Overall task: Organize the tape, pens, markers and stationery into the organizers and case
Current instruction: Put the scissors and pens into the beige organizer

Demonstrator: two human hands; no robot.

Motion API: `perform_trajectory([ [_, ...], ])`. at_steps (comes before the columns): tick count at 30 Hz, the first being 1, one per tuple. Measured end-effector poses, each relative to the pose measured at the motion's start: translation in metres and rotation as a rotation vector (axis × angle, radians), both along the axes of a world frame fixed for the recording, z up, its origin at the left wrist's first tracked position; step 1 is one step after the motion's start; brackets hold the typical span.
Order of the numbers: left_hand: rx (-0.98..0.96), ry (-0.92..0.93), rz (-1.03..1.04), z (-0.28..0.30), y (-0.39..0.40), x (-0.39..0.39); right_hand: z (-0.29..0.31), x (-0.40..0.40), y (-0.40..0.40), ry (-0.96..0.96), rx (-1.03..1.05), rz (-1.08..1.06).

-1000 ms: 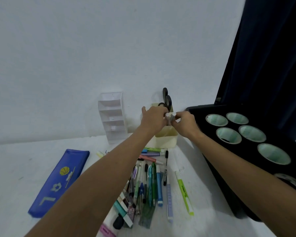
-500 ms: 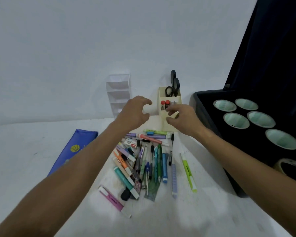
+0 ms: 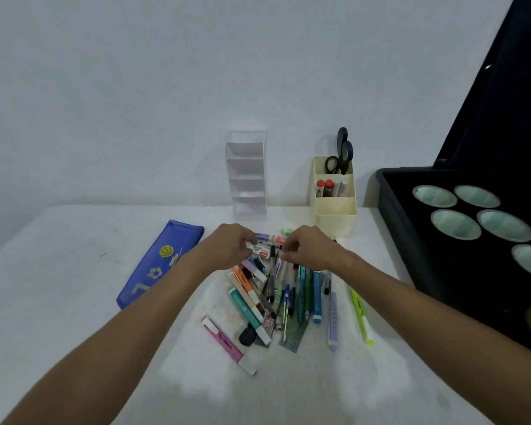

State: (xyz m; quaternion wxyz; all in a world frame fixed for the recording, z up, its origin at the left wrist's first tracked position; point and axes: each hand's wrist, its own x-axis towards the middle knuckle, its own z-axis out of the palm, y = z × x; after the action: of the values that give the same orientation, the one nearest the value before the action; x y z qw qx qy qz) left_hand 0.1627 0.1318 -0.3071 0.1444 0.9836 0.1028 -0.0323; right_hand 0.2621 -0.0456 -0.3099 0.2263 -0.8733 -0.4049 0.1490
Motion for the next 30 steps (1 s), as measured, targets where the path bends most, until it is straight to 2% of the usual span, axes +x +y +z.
perform_trajectory([
  [6, 0.183, 0.116, -0.129, -0.019, -0.003, 0.014, -0.017, -0.007, 0.029, 0.048, -0.031, -0.173],
  [12, 0.331, 0.113, -0.206, -0.017, 0.0, 0.016, -0.028, -0.013, 0.041, 0.109, -0.037, -0.311],
  [19, 0.312, -0.05, -0.153, -0.012, 0.018, 0.012, -0.02, -0.011, 0.044, 0.376, 0.139, -0.403],
  [23, 0.415, -0.196, -0.138, 0.008, 0.022, 0.018, 0.01, -0.005, 0.031, 0.548, 0.334, -0.389],
  [24, 0.369, -0.236, -0.123, 0.015, 0.019, 0.019, 0.018, -0.004, 0.026, 0.606, 0.404, -0.376],
  [26, 0.119, -0.347, -0.093, 0.035, 0.007, 0.023, 0.038, -0.001, 0.013, 0.639, 0.532, -0.35],
  [28, -0.142, -0.419, -0.06, 0.055, -0.01, 0.03, 0.055, 0.005, -0.001, 0.55, 0.619, -0.343],
  [30, -0.303, -0.474, -0.005, 0.068, -0.026, 0.04, 0.067, 0.015, -0.013, 0.466, 0.72, -0.362],
])
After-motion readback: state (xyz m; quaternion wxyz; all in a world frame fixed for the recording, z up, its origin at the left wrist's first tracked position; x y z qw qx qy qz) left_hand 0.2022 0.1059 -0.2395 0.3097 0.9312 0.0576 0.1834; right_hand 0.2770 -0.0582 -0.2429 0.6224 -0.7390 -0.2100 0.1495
